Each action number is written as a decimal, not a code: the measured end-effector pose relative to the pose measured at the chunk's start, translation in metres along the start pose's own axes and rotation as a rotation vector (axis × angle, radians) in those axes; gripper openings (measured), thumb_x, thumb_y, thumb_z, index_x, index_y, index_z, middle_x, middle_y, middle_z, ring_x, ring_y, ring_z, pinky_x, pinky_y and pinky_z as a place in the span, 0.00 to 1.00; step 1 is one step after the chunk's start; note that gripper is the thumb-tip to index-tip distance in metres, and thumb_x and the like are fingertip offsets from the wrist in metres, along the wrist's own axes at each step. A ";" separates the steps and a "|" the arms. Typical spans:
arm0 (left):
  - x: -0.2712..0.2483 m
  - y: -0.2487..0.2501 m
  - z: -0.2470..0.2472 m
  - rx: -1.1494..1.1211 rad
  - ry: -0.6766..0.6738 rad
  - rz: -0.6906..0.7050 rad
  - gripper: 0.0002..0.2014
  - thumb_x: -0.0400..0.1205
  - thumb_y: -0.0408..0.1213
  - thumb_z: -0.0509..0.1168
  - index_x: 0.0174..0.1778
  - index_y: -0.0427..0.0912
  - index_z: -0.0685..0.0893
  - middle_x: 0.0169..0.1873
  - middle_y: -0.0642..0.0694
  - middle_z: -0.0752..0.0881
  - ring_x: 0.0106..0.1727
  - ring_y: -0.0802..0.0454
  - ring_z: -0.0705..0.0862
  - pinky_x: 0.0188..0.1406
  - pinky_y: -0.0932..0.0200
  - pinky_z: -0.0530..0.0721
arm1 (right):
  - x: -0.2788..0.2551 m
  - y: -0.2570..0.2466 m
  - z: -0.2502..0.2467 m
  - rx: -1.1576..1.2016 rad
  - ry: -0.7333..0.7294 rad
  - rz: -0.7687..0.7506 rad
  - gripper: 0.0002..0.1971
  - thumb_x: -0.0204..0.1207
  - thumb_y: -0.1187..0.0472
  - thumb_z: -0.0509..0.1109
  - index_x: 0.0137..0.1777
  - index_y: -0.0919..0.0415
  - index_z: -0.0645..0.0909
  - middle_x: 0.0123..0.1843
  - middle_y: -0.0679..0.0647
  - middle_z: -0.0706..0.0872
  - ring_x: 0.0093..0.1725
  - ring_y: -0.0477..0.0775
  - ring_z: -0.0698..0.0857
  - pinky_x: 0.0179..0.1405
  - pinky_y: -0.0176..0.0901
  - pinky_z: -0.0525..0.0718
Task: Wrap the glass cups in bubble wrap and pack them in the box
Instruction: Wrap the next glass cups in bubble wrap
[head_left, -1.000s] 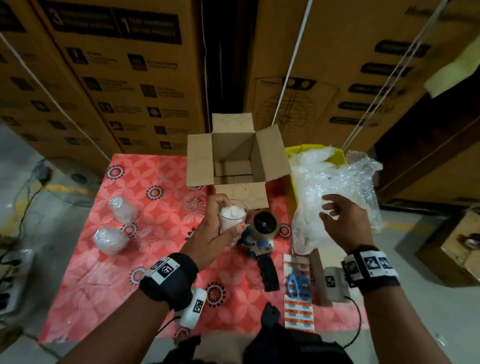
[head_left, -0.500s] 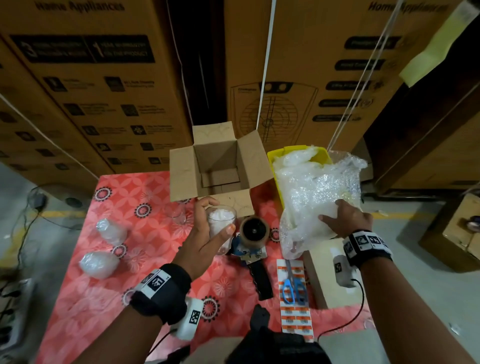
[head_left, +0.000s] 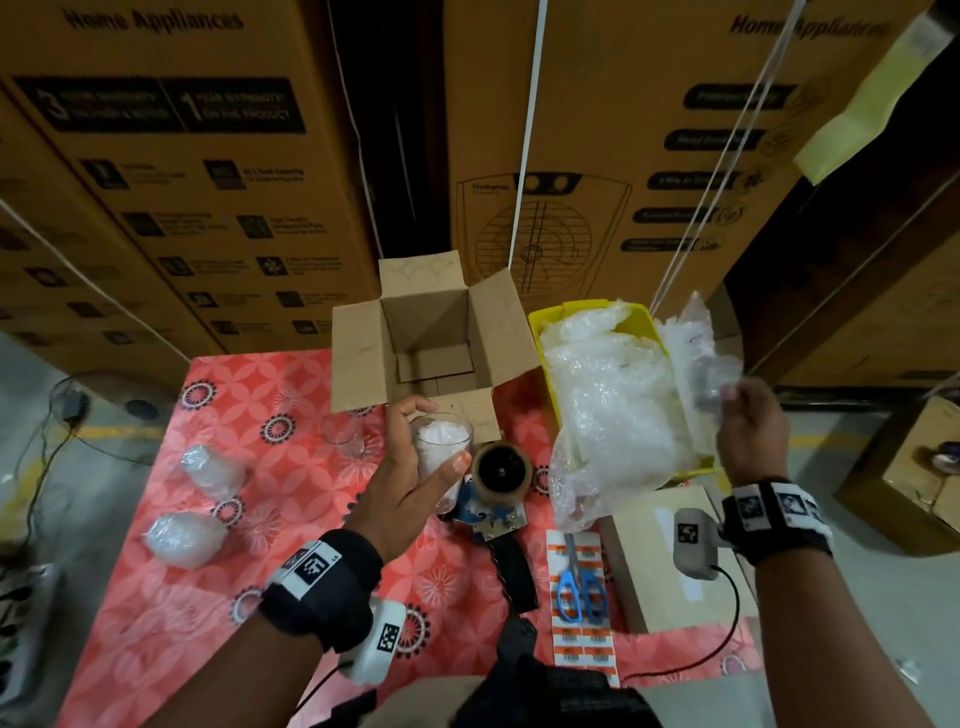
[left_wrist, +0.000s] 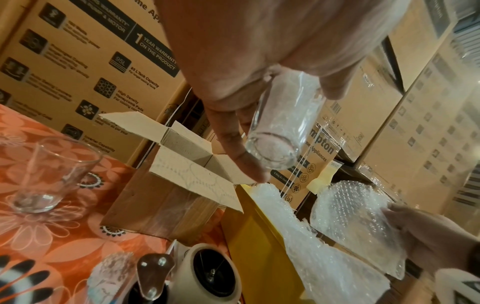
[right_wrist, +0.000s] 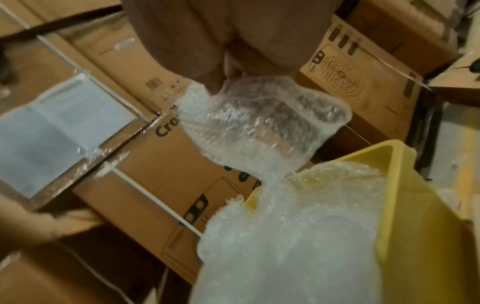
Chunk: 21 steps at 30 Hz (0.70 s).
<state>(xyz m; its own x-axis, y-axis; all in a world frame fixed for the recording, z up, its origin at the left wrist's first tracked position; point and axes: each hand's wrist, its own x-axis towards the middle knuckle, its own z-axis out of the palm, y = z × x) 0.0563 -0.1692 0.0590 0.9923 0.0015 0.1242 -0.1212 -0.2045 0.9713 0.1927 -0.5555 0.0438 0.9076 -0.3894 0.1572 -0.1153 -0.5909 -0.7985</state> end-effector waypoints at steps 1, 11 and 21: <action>0.001 0.001 0.000 0.000 0.001 -0.001 0.29 0.86 0.53 0.70 0.77 0.56 0.62 0.63 0.45 0.84 0.63 0.43 0.88 0.68 0.30 0.87 | -0.003 -0.005 -0.005 0.094 0.056 -0.001 0.09 0.93 0.59 0.61 0.63 0.63 0.79 0.54 0.60 0.83 0.49 0.57 0.81 0.50 0.53 0.78; 0.002 -0.001 0.004 -0.003 -0.021 0.000 0.27 0.87 0.51 0.70 0.76 0.56 0.63 0.61 0.57 0.86 0.63 0.46 0.88 0.69 0.34 0.86 | -0.025 0.005 0.031 -0.590 -0.129 -0.464 0.30 0.68 0.81 0.68 0.56 0.46 0.91 0.82 0.56 0.76 0.66 0.66 0.86 0.31 0.53 0.90; -0.005 -0.009 -0.002 -0.007 0.022 -0.023 0.30 0.86 0.51 0.70 0.78 0.51 0.61 0.63 0.46 0.83 0.61 0.45 0.88 0.67 0.33 0.88 | -0.032 -0.005 0.090 -0.764 -0.420 -0.382 0.34 0.75 0.24 0.69 0.75 0.42 0.83 0.94 0.60 0.50 0.87 0.69 0.58 0.78 0.74 0.59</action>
<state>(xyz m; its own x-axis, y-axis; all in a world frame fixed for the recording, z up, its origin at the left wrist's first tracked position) 0.0527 -0.1659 0.0502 0.9940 0.0274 0.1062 -0.0988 -0.1971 0.9754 0.2005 -0.4764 -0.0095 0.9923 0.1232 -0.0115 0.1210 -0.9858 -0.1168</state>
